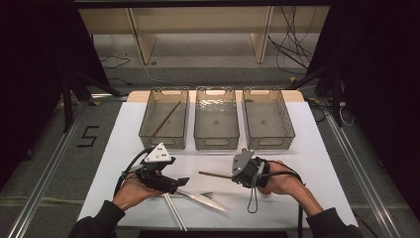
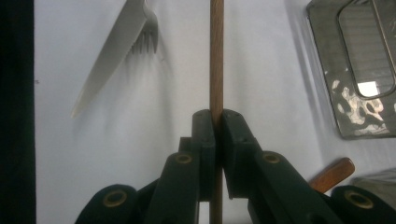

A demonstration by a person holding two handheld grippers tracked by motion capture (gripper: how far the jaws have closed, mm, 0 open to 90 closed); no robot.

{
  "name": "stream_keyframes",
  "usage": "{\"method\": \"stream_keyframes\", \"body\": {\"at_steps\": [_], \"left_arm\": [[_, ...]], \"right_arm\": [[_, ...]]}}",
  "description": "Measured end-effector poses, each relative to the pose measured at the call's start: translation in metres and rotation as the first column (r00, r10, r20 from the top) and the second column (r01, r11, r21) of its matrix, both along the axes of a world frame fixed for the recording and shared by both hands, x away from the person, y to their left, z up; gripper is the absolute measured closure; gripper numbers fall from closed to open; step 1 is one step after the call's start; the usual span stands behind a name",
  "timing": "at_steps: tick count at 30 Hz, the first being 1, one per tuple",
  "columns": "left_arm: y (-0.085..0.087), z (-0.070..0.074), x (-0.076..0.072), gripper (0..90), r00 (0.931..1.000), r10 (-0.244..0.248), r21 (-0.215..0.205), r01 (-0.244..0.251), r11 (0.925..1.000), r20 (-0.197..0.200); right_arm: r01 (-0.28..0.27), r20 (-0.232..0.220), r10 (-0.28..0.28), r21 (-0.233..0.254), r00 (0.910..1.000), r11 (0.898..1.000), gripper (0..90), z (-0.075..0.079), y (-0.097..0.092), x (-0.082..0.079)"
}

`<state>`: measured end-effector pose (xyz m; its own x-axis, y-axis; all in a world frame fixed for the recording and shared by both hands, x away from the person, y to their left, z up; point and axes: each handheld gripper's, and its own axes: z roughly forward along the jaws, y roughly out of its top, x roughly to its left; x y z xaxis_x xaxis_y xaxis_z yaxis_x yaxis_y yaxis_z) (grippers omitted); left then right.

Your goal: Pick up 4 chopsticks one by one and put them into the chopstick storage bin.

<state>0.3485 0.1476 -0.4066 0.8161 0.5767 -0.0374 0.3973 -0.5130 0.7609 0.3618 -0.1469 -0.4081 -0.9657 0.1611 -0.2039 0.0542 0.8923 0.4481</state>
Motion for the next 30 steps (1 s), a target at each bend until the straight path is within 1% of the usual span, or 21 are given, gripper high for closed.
{"method": "stream_keyframes", "body": {"at_steps": [2,3,6,7,9,10,12,14,16,17,18,19,20,21,22,23,24,25,27,29,30], "left_arm": [[-0.004,0.001,0.000,16.8,0.9999,-0.009,0.002,0.009,1.0000,0.006],[-0.006,0.002,0.000,16.8,0.9999,-0.010,-0.004,0.010,0.9999,0.005],[-0.011,0.004,0.000,16.9,0.9994,-0.035,0.009,0.035,0.9994,0.003],[-0.013,0.005,0.001,17.1,0.9991,-0.042,0.010,0.042,0.9991,0.005],[-0.017,0.006,0.000,17.6,0.9977,-0.067,0.006,0.067,0.9977,-0.005],[-0.019,0.006,0.000,18.2,0.9969,-0.078,0.008,0.078,0.9969,-0.010],[-0.025,0.006,0.001,19.1,0.9947,-0.102,0.025,0.102,0.9945,-0.014],[-0.031,0.006,0.001,19.5,0.9910,-0.132,0.043,0.133,0.9902,-0.022],[-0.038,0.006,0.000,19.9,0.9862,-0.163,0.074,0.165,0.9835,-0.031],[-0.041,0.005,-0.001,20.2,0.9854,-0.167,0.082,0.169,0.9821,-0.033],[-0.043,0.006,0.000,20.6,0.9831,-0.177,0.091,0.181,0.9792,-0.047],[-0.046,0.005,0.001,21.5,0.9815,-0.181,0.087,0.186,0.9786,-0.061],[-0.048,0.004,0.001,22.1,0.9809,-0.183,0.090,0.189,0.9779,-0.064],[-0.049,0.004,0.002,22.3,0.9798,-0.191,0.099,0.196,0.9755,-0.059],[-0.050,0.003,0.002,22.8,0.9783,-0.198,0.102,0.203,0.9738,-0.060],[-0.050,0.003,0.003,23.4,0.9763,-0.207,0.106,0.213,0.9713,-0.063],[-0.050,0.003,0.003,24.6,0.9748,-0.214,0.107,0.220,0.9697,-0.064],[-0.050,0.002,0.003,27.4,0.9723,-0.223,0.104,0.230,0.9677,-0.070],[-0.052,0.002,0.004,31.0,0.9706,-0.229,0.103,0.236,0.9664,-0.075],[-0.053,0.002,0.003,34.5,0.9661,-0.247,0.113,0.254,0.9606,-0.076],[-0.054,0.001,0.003,36.6,0.9629,-0.259,0.121,0.267,0.9561,-0.076]], "right_arm": [[-0.011,0.002,0.011,0.002,0.9999,1.000,84.9,0.001,0.002,-0.002],[-0.010,0.010,0.010,0.000,0.9999,1.000,85.0,0.002,0.002,-0.003],[-0.023,0.004,0.023,-0.004,0.9997,1.000,84.9,0.003,0.005,-0.005],[-0.028,0.011,0.028,-0.008,0.9995,1.000,85.0,0.003,0.006,-0.006],[-0.036,0.012,0.036,-0.014,0.9993,0.999,85.0,0.004,0.008,-0.007],[-0.039,0.009,0.039,-0.010,0.9992,0.999,84.9,0.004,0.009,-0.008],[-0.045,0.006,0.045,-0.015,0.9990,0.999,84.9,0.004,0.011,-0.010],[-0.056,0.008,0.056,-0.017,0.9984,0.998,84.9,0.004,0.012,-0.011],[-0.061,0.004,0.061,-0.017,0.9981,0.998,84.9,0.005,0.014,-0.012],[-0.065,0.002,0.065,-0.016,0.9979,0.998,85.0,0.005,0.014,-0.012],[-0.068,0.000,0.068,-0.015,0.9977,0.998,84.9,0.004,0.015,-0.013],[-0.069,0.002,0.069,-0.015,0.9976,0.998,84.9,0.004,0.015,-0.013],[-0.070,0.006,0.070,-0.013,0.9975,0.997,84.9,0.004,0.016,-0.013],[-0.084,0.004,0.084,-0.017,0.9965,0.996,84.9,0.004,0.017,-0.013],[-0.076,0.003,0.076,-0.015,0.9971,0.997,84.9,0.004,0.017,-0.014],[-0.081,0.005,0.081,-0.019,0.9967,0.997,85.0,0.004,0.018,-0.015],[-0.088,0.005,0.088,-0.022,0.9961,0.996,84.9,0.004,0.018,-0.015],[-0.090,0.006,0.090,-0.014,0.9960,0.996,84.9,0.004,0.019,-0.015],[-0.090,0.006,0.090,-0.012,0.9959,0.996,85.0,0.005,0.020,-0.015],[-0.099,0.002,0.099,-0.015,0.9951,0.995,85.0,0.005,0.020,-0.015],[-0.099,0.001,0.099,-0.015,0.9951,0.995,84.9,0.005,0.020,-0.016]]}}
